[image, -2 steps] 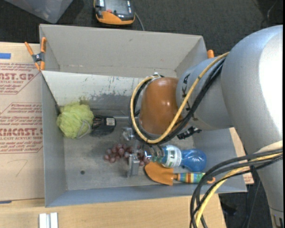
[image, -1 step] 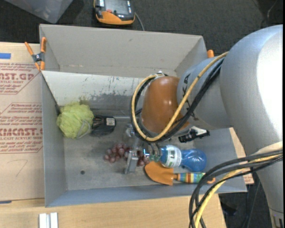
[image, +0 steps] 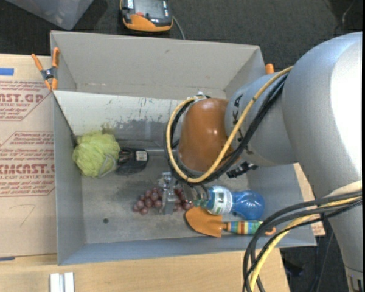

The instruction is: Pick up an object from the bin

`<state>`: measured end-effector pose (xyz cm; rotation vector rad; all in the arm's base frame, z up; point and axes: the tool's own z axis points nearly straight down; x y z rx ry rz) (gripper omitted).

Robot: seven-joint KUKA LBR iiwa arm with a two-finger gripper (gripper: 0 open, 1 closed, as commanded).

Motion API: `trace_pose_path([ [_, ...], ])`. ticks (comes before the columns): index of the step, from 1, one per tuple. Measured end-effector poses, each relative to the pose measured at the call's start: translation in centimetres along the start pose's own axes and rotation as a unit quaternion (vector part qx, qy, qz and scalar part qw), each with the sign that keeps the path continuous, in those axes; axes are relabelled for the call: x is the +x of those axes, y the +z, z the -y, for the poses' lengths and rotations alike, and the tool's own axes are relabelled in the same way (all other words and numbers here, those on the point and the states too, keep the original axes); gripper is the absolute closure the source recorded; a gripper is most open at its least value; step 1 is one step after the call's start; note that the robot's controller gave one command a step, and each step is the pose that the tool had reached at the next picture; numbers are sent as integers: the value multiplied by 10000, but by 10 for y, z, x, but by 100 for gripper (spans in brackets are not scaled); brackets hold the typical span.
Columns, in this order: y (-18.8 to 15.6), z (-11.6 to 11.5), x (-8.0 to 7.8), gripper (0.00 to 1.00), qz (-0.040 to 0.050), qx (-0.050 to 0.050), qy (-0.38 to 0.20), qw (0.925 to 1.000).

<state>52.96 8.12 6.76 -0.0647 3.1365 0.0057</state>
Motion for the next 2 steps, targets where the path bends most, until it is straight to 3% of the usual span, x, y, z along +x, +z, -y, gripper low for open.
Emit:
trace_pose_path([
  [2,-15,0,2,100,-33,2,0,10000],
])
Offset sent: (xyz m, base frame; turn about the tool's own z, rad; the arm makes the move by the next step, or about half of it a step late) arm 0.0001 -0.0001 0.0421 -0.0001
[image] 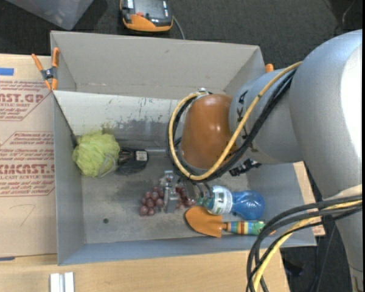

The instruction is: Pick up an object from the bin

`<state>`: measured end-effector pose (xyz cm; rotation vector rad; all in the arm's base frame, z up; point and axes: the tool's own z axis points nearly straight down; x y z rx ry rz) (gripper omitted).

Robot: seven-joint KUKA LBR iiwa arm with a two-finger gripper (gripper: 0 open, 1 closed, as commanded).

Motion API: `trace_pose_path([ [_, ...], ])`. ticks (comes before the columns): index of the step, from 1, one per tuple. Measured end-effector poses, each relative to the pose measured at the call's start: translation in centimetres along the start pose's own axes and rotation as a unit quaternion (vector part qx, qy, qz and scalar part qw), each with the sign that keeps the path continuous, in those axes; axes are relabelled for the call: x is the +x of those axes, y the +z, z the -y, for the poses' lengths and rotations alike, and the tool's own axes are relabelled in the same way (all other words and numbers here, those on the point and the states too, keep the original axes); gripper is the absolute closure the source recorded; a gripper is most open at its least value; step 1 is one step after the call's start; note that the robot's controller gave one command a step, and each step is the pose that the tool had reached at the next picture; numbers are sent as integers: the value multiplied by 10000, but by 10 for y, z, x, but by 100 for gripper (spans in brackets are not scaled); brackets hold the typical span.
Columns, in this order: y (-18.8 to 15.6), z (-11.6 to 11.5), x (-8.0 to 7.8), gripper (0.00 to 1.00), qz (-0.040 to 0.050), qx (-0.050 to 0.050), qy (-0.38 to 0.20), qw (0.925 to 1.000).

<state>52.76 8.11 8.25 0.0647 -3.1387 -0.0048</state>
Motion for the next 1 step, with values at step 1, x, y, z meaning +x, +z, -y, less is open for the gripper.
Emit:
trace_pose_path([
  [1,-25,0,-1,100,17,-1,0,10000],
])
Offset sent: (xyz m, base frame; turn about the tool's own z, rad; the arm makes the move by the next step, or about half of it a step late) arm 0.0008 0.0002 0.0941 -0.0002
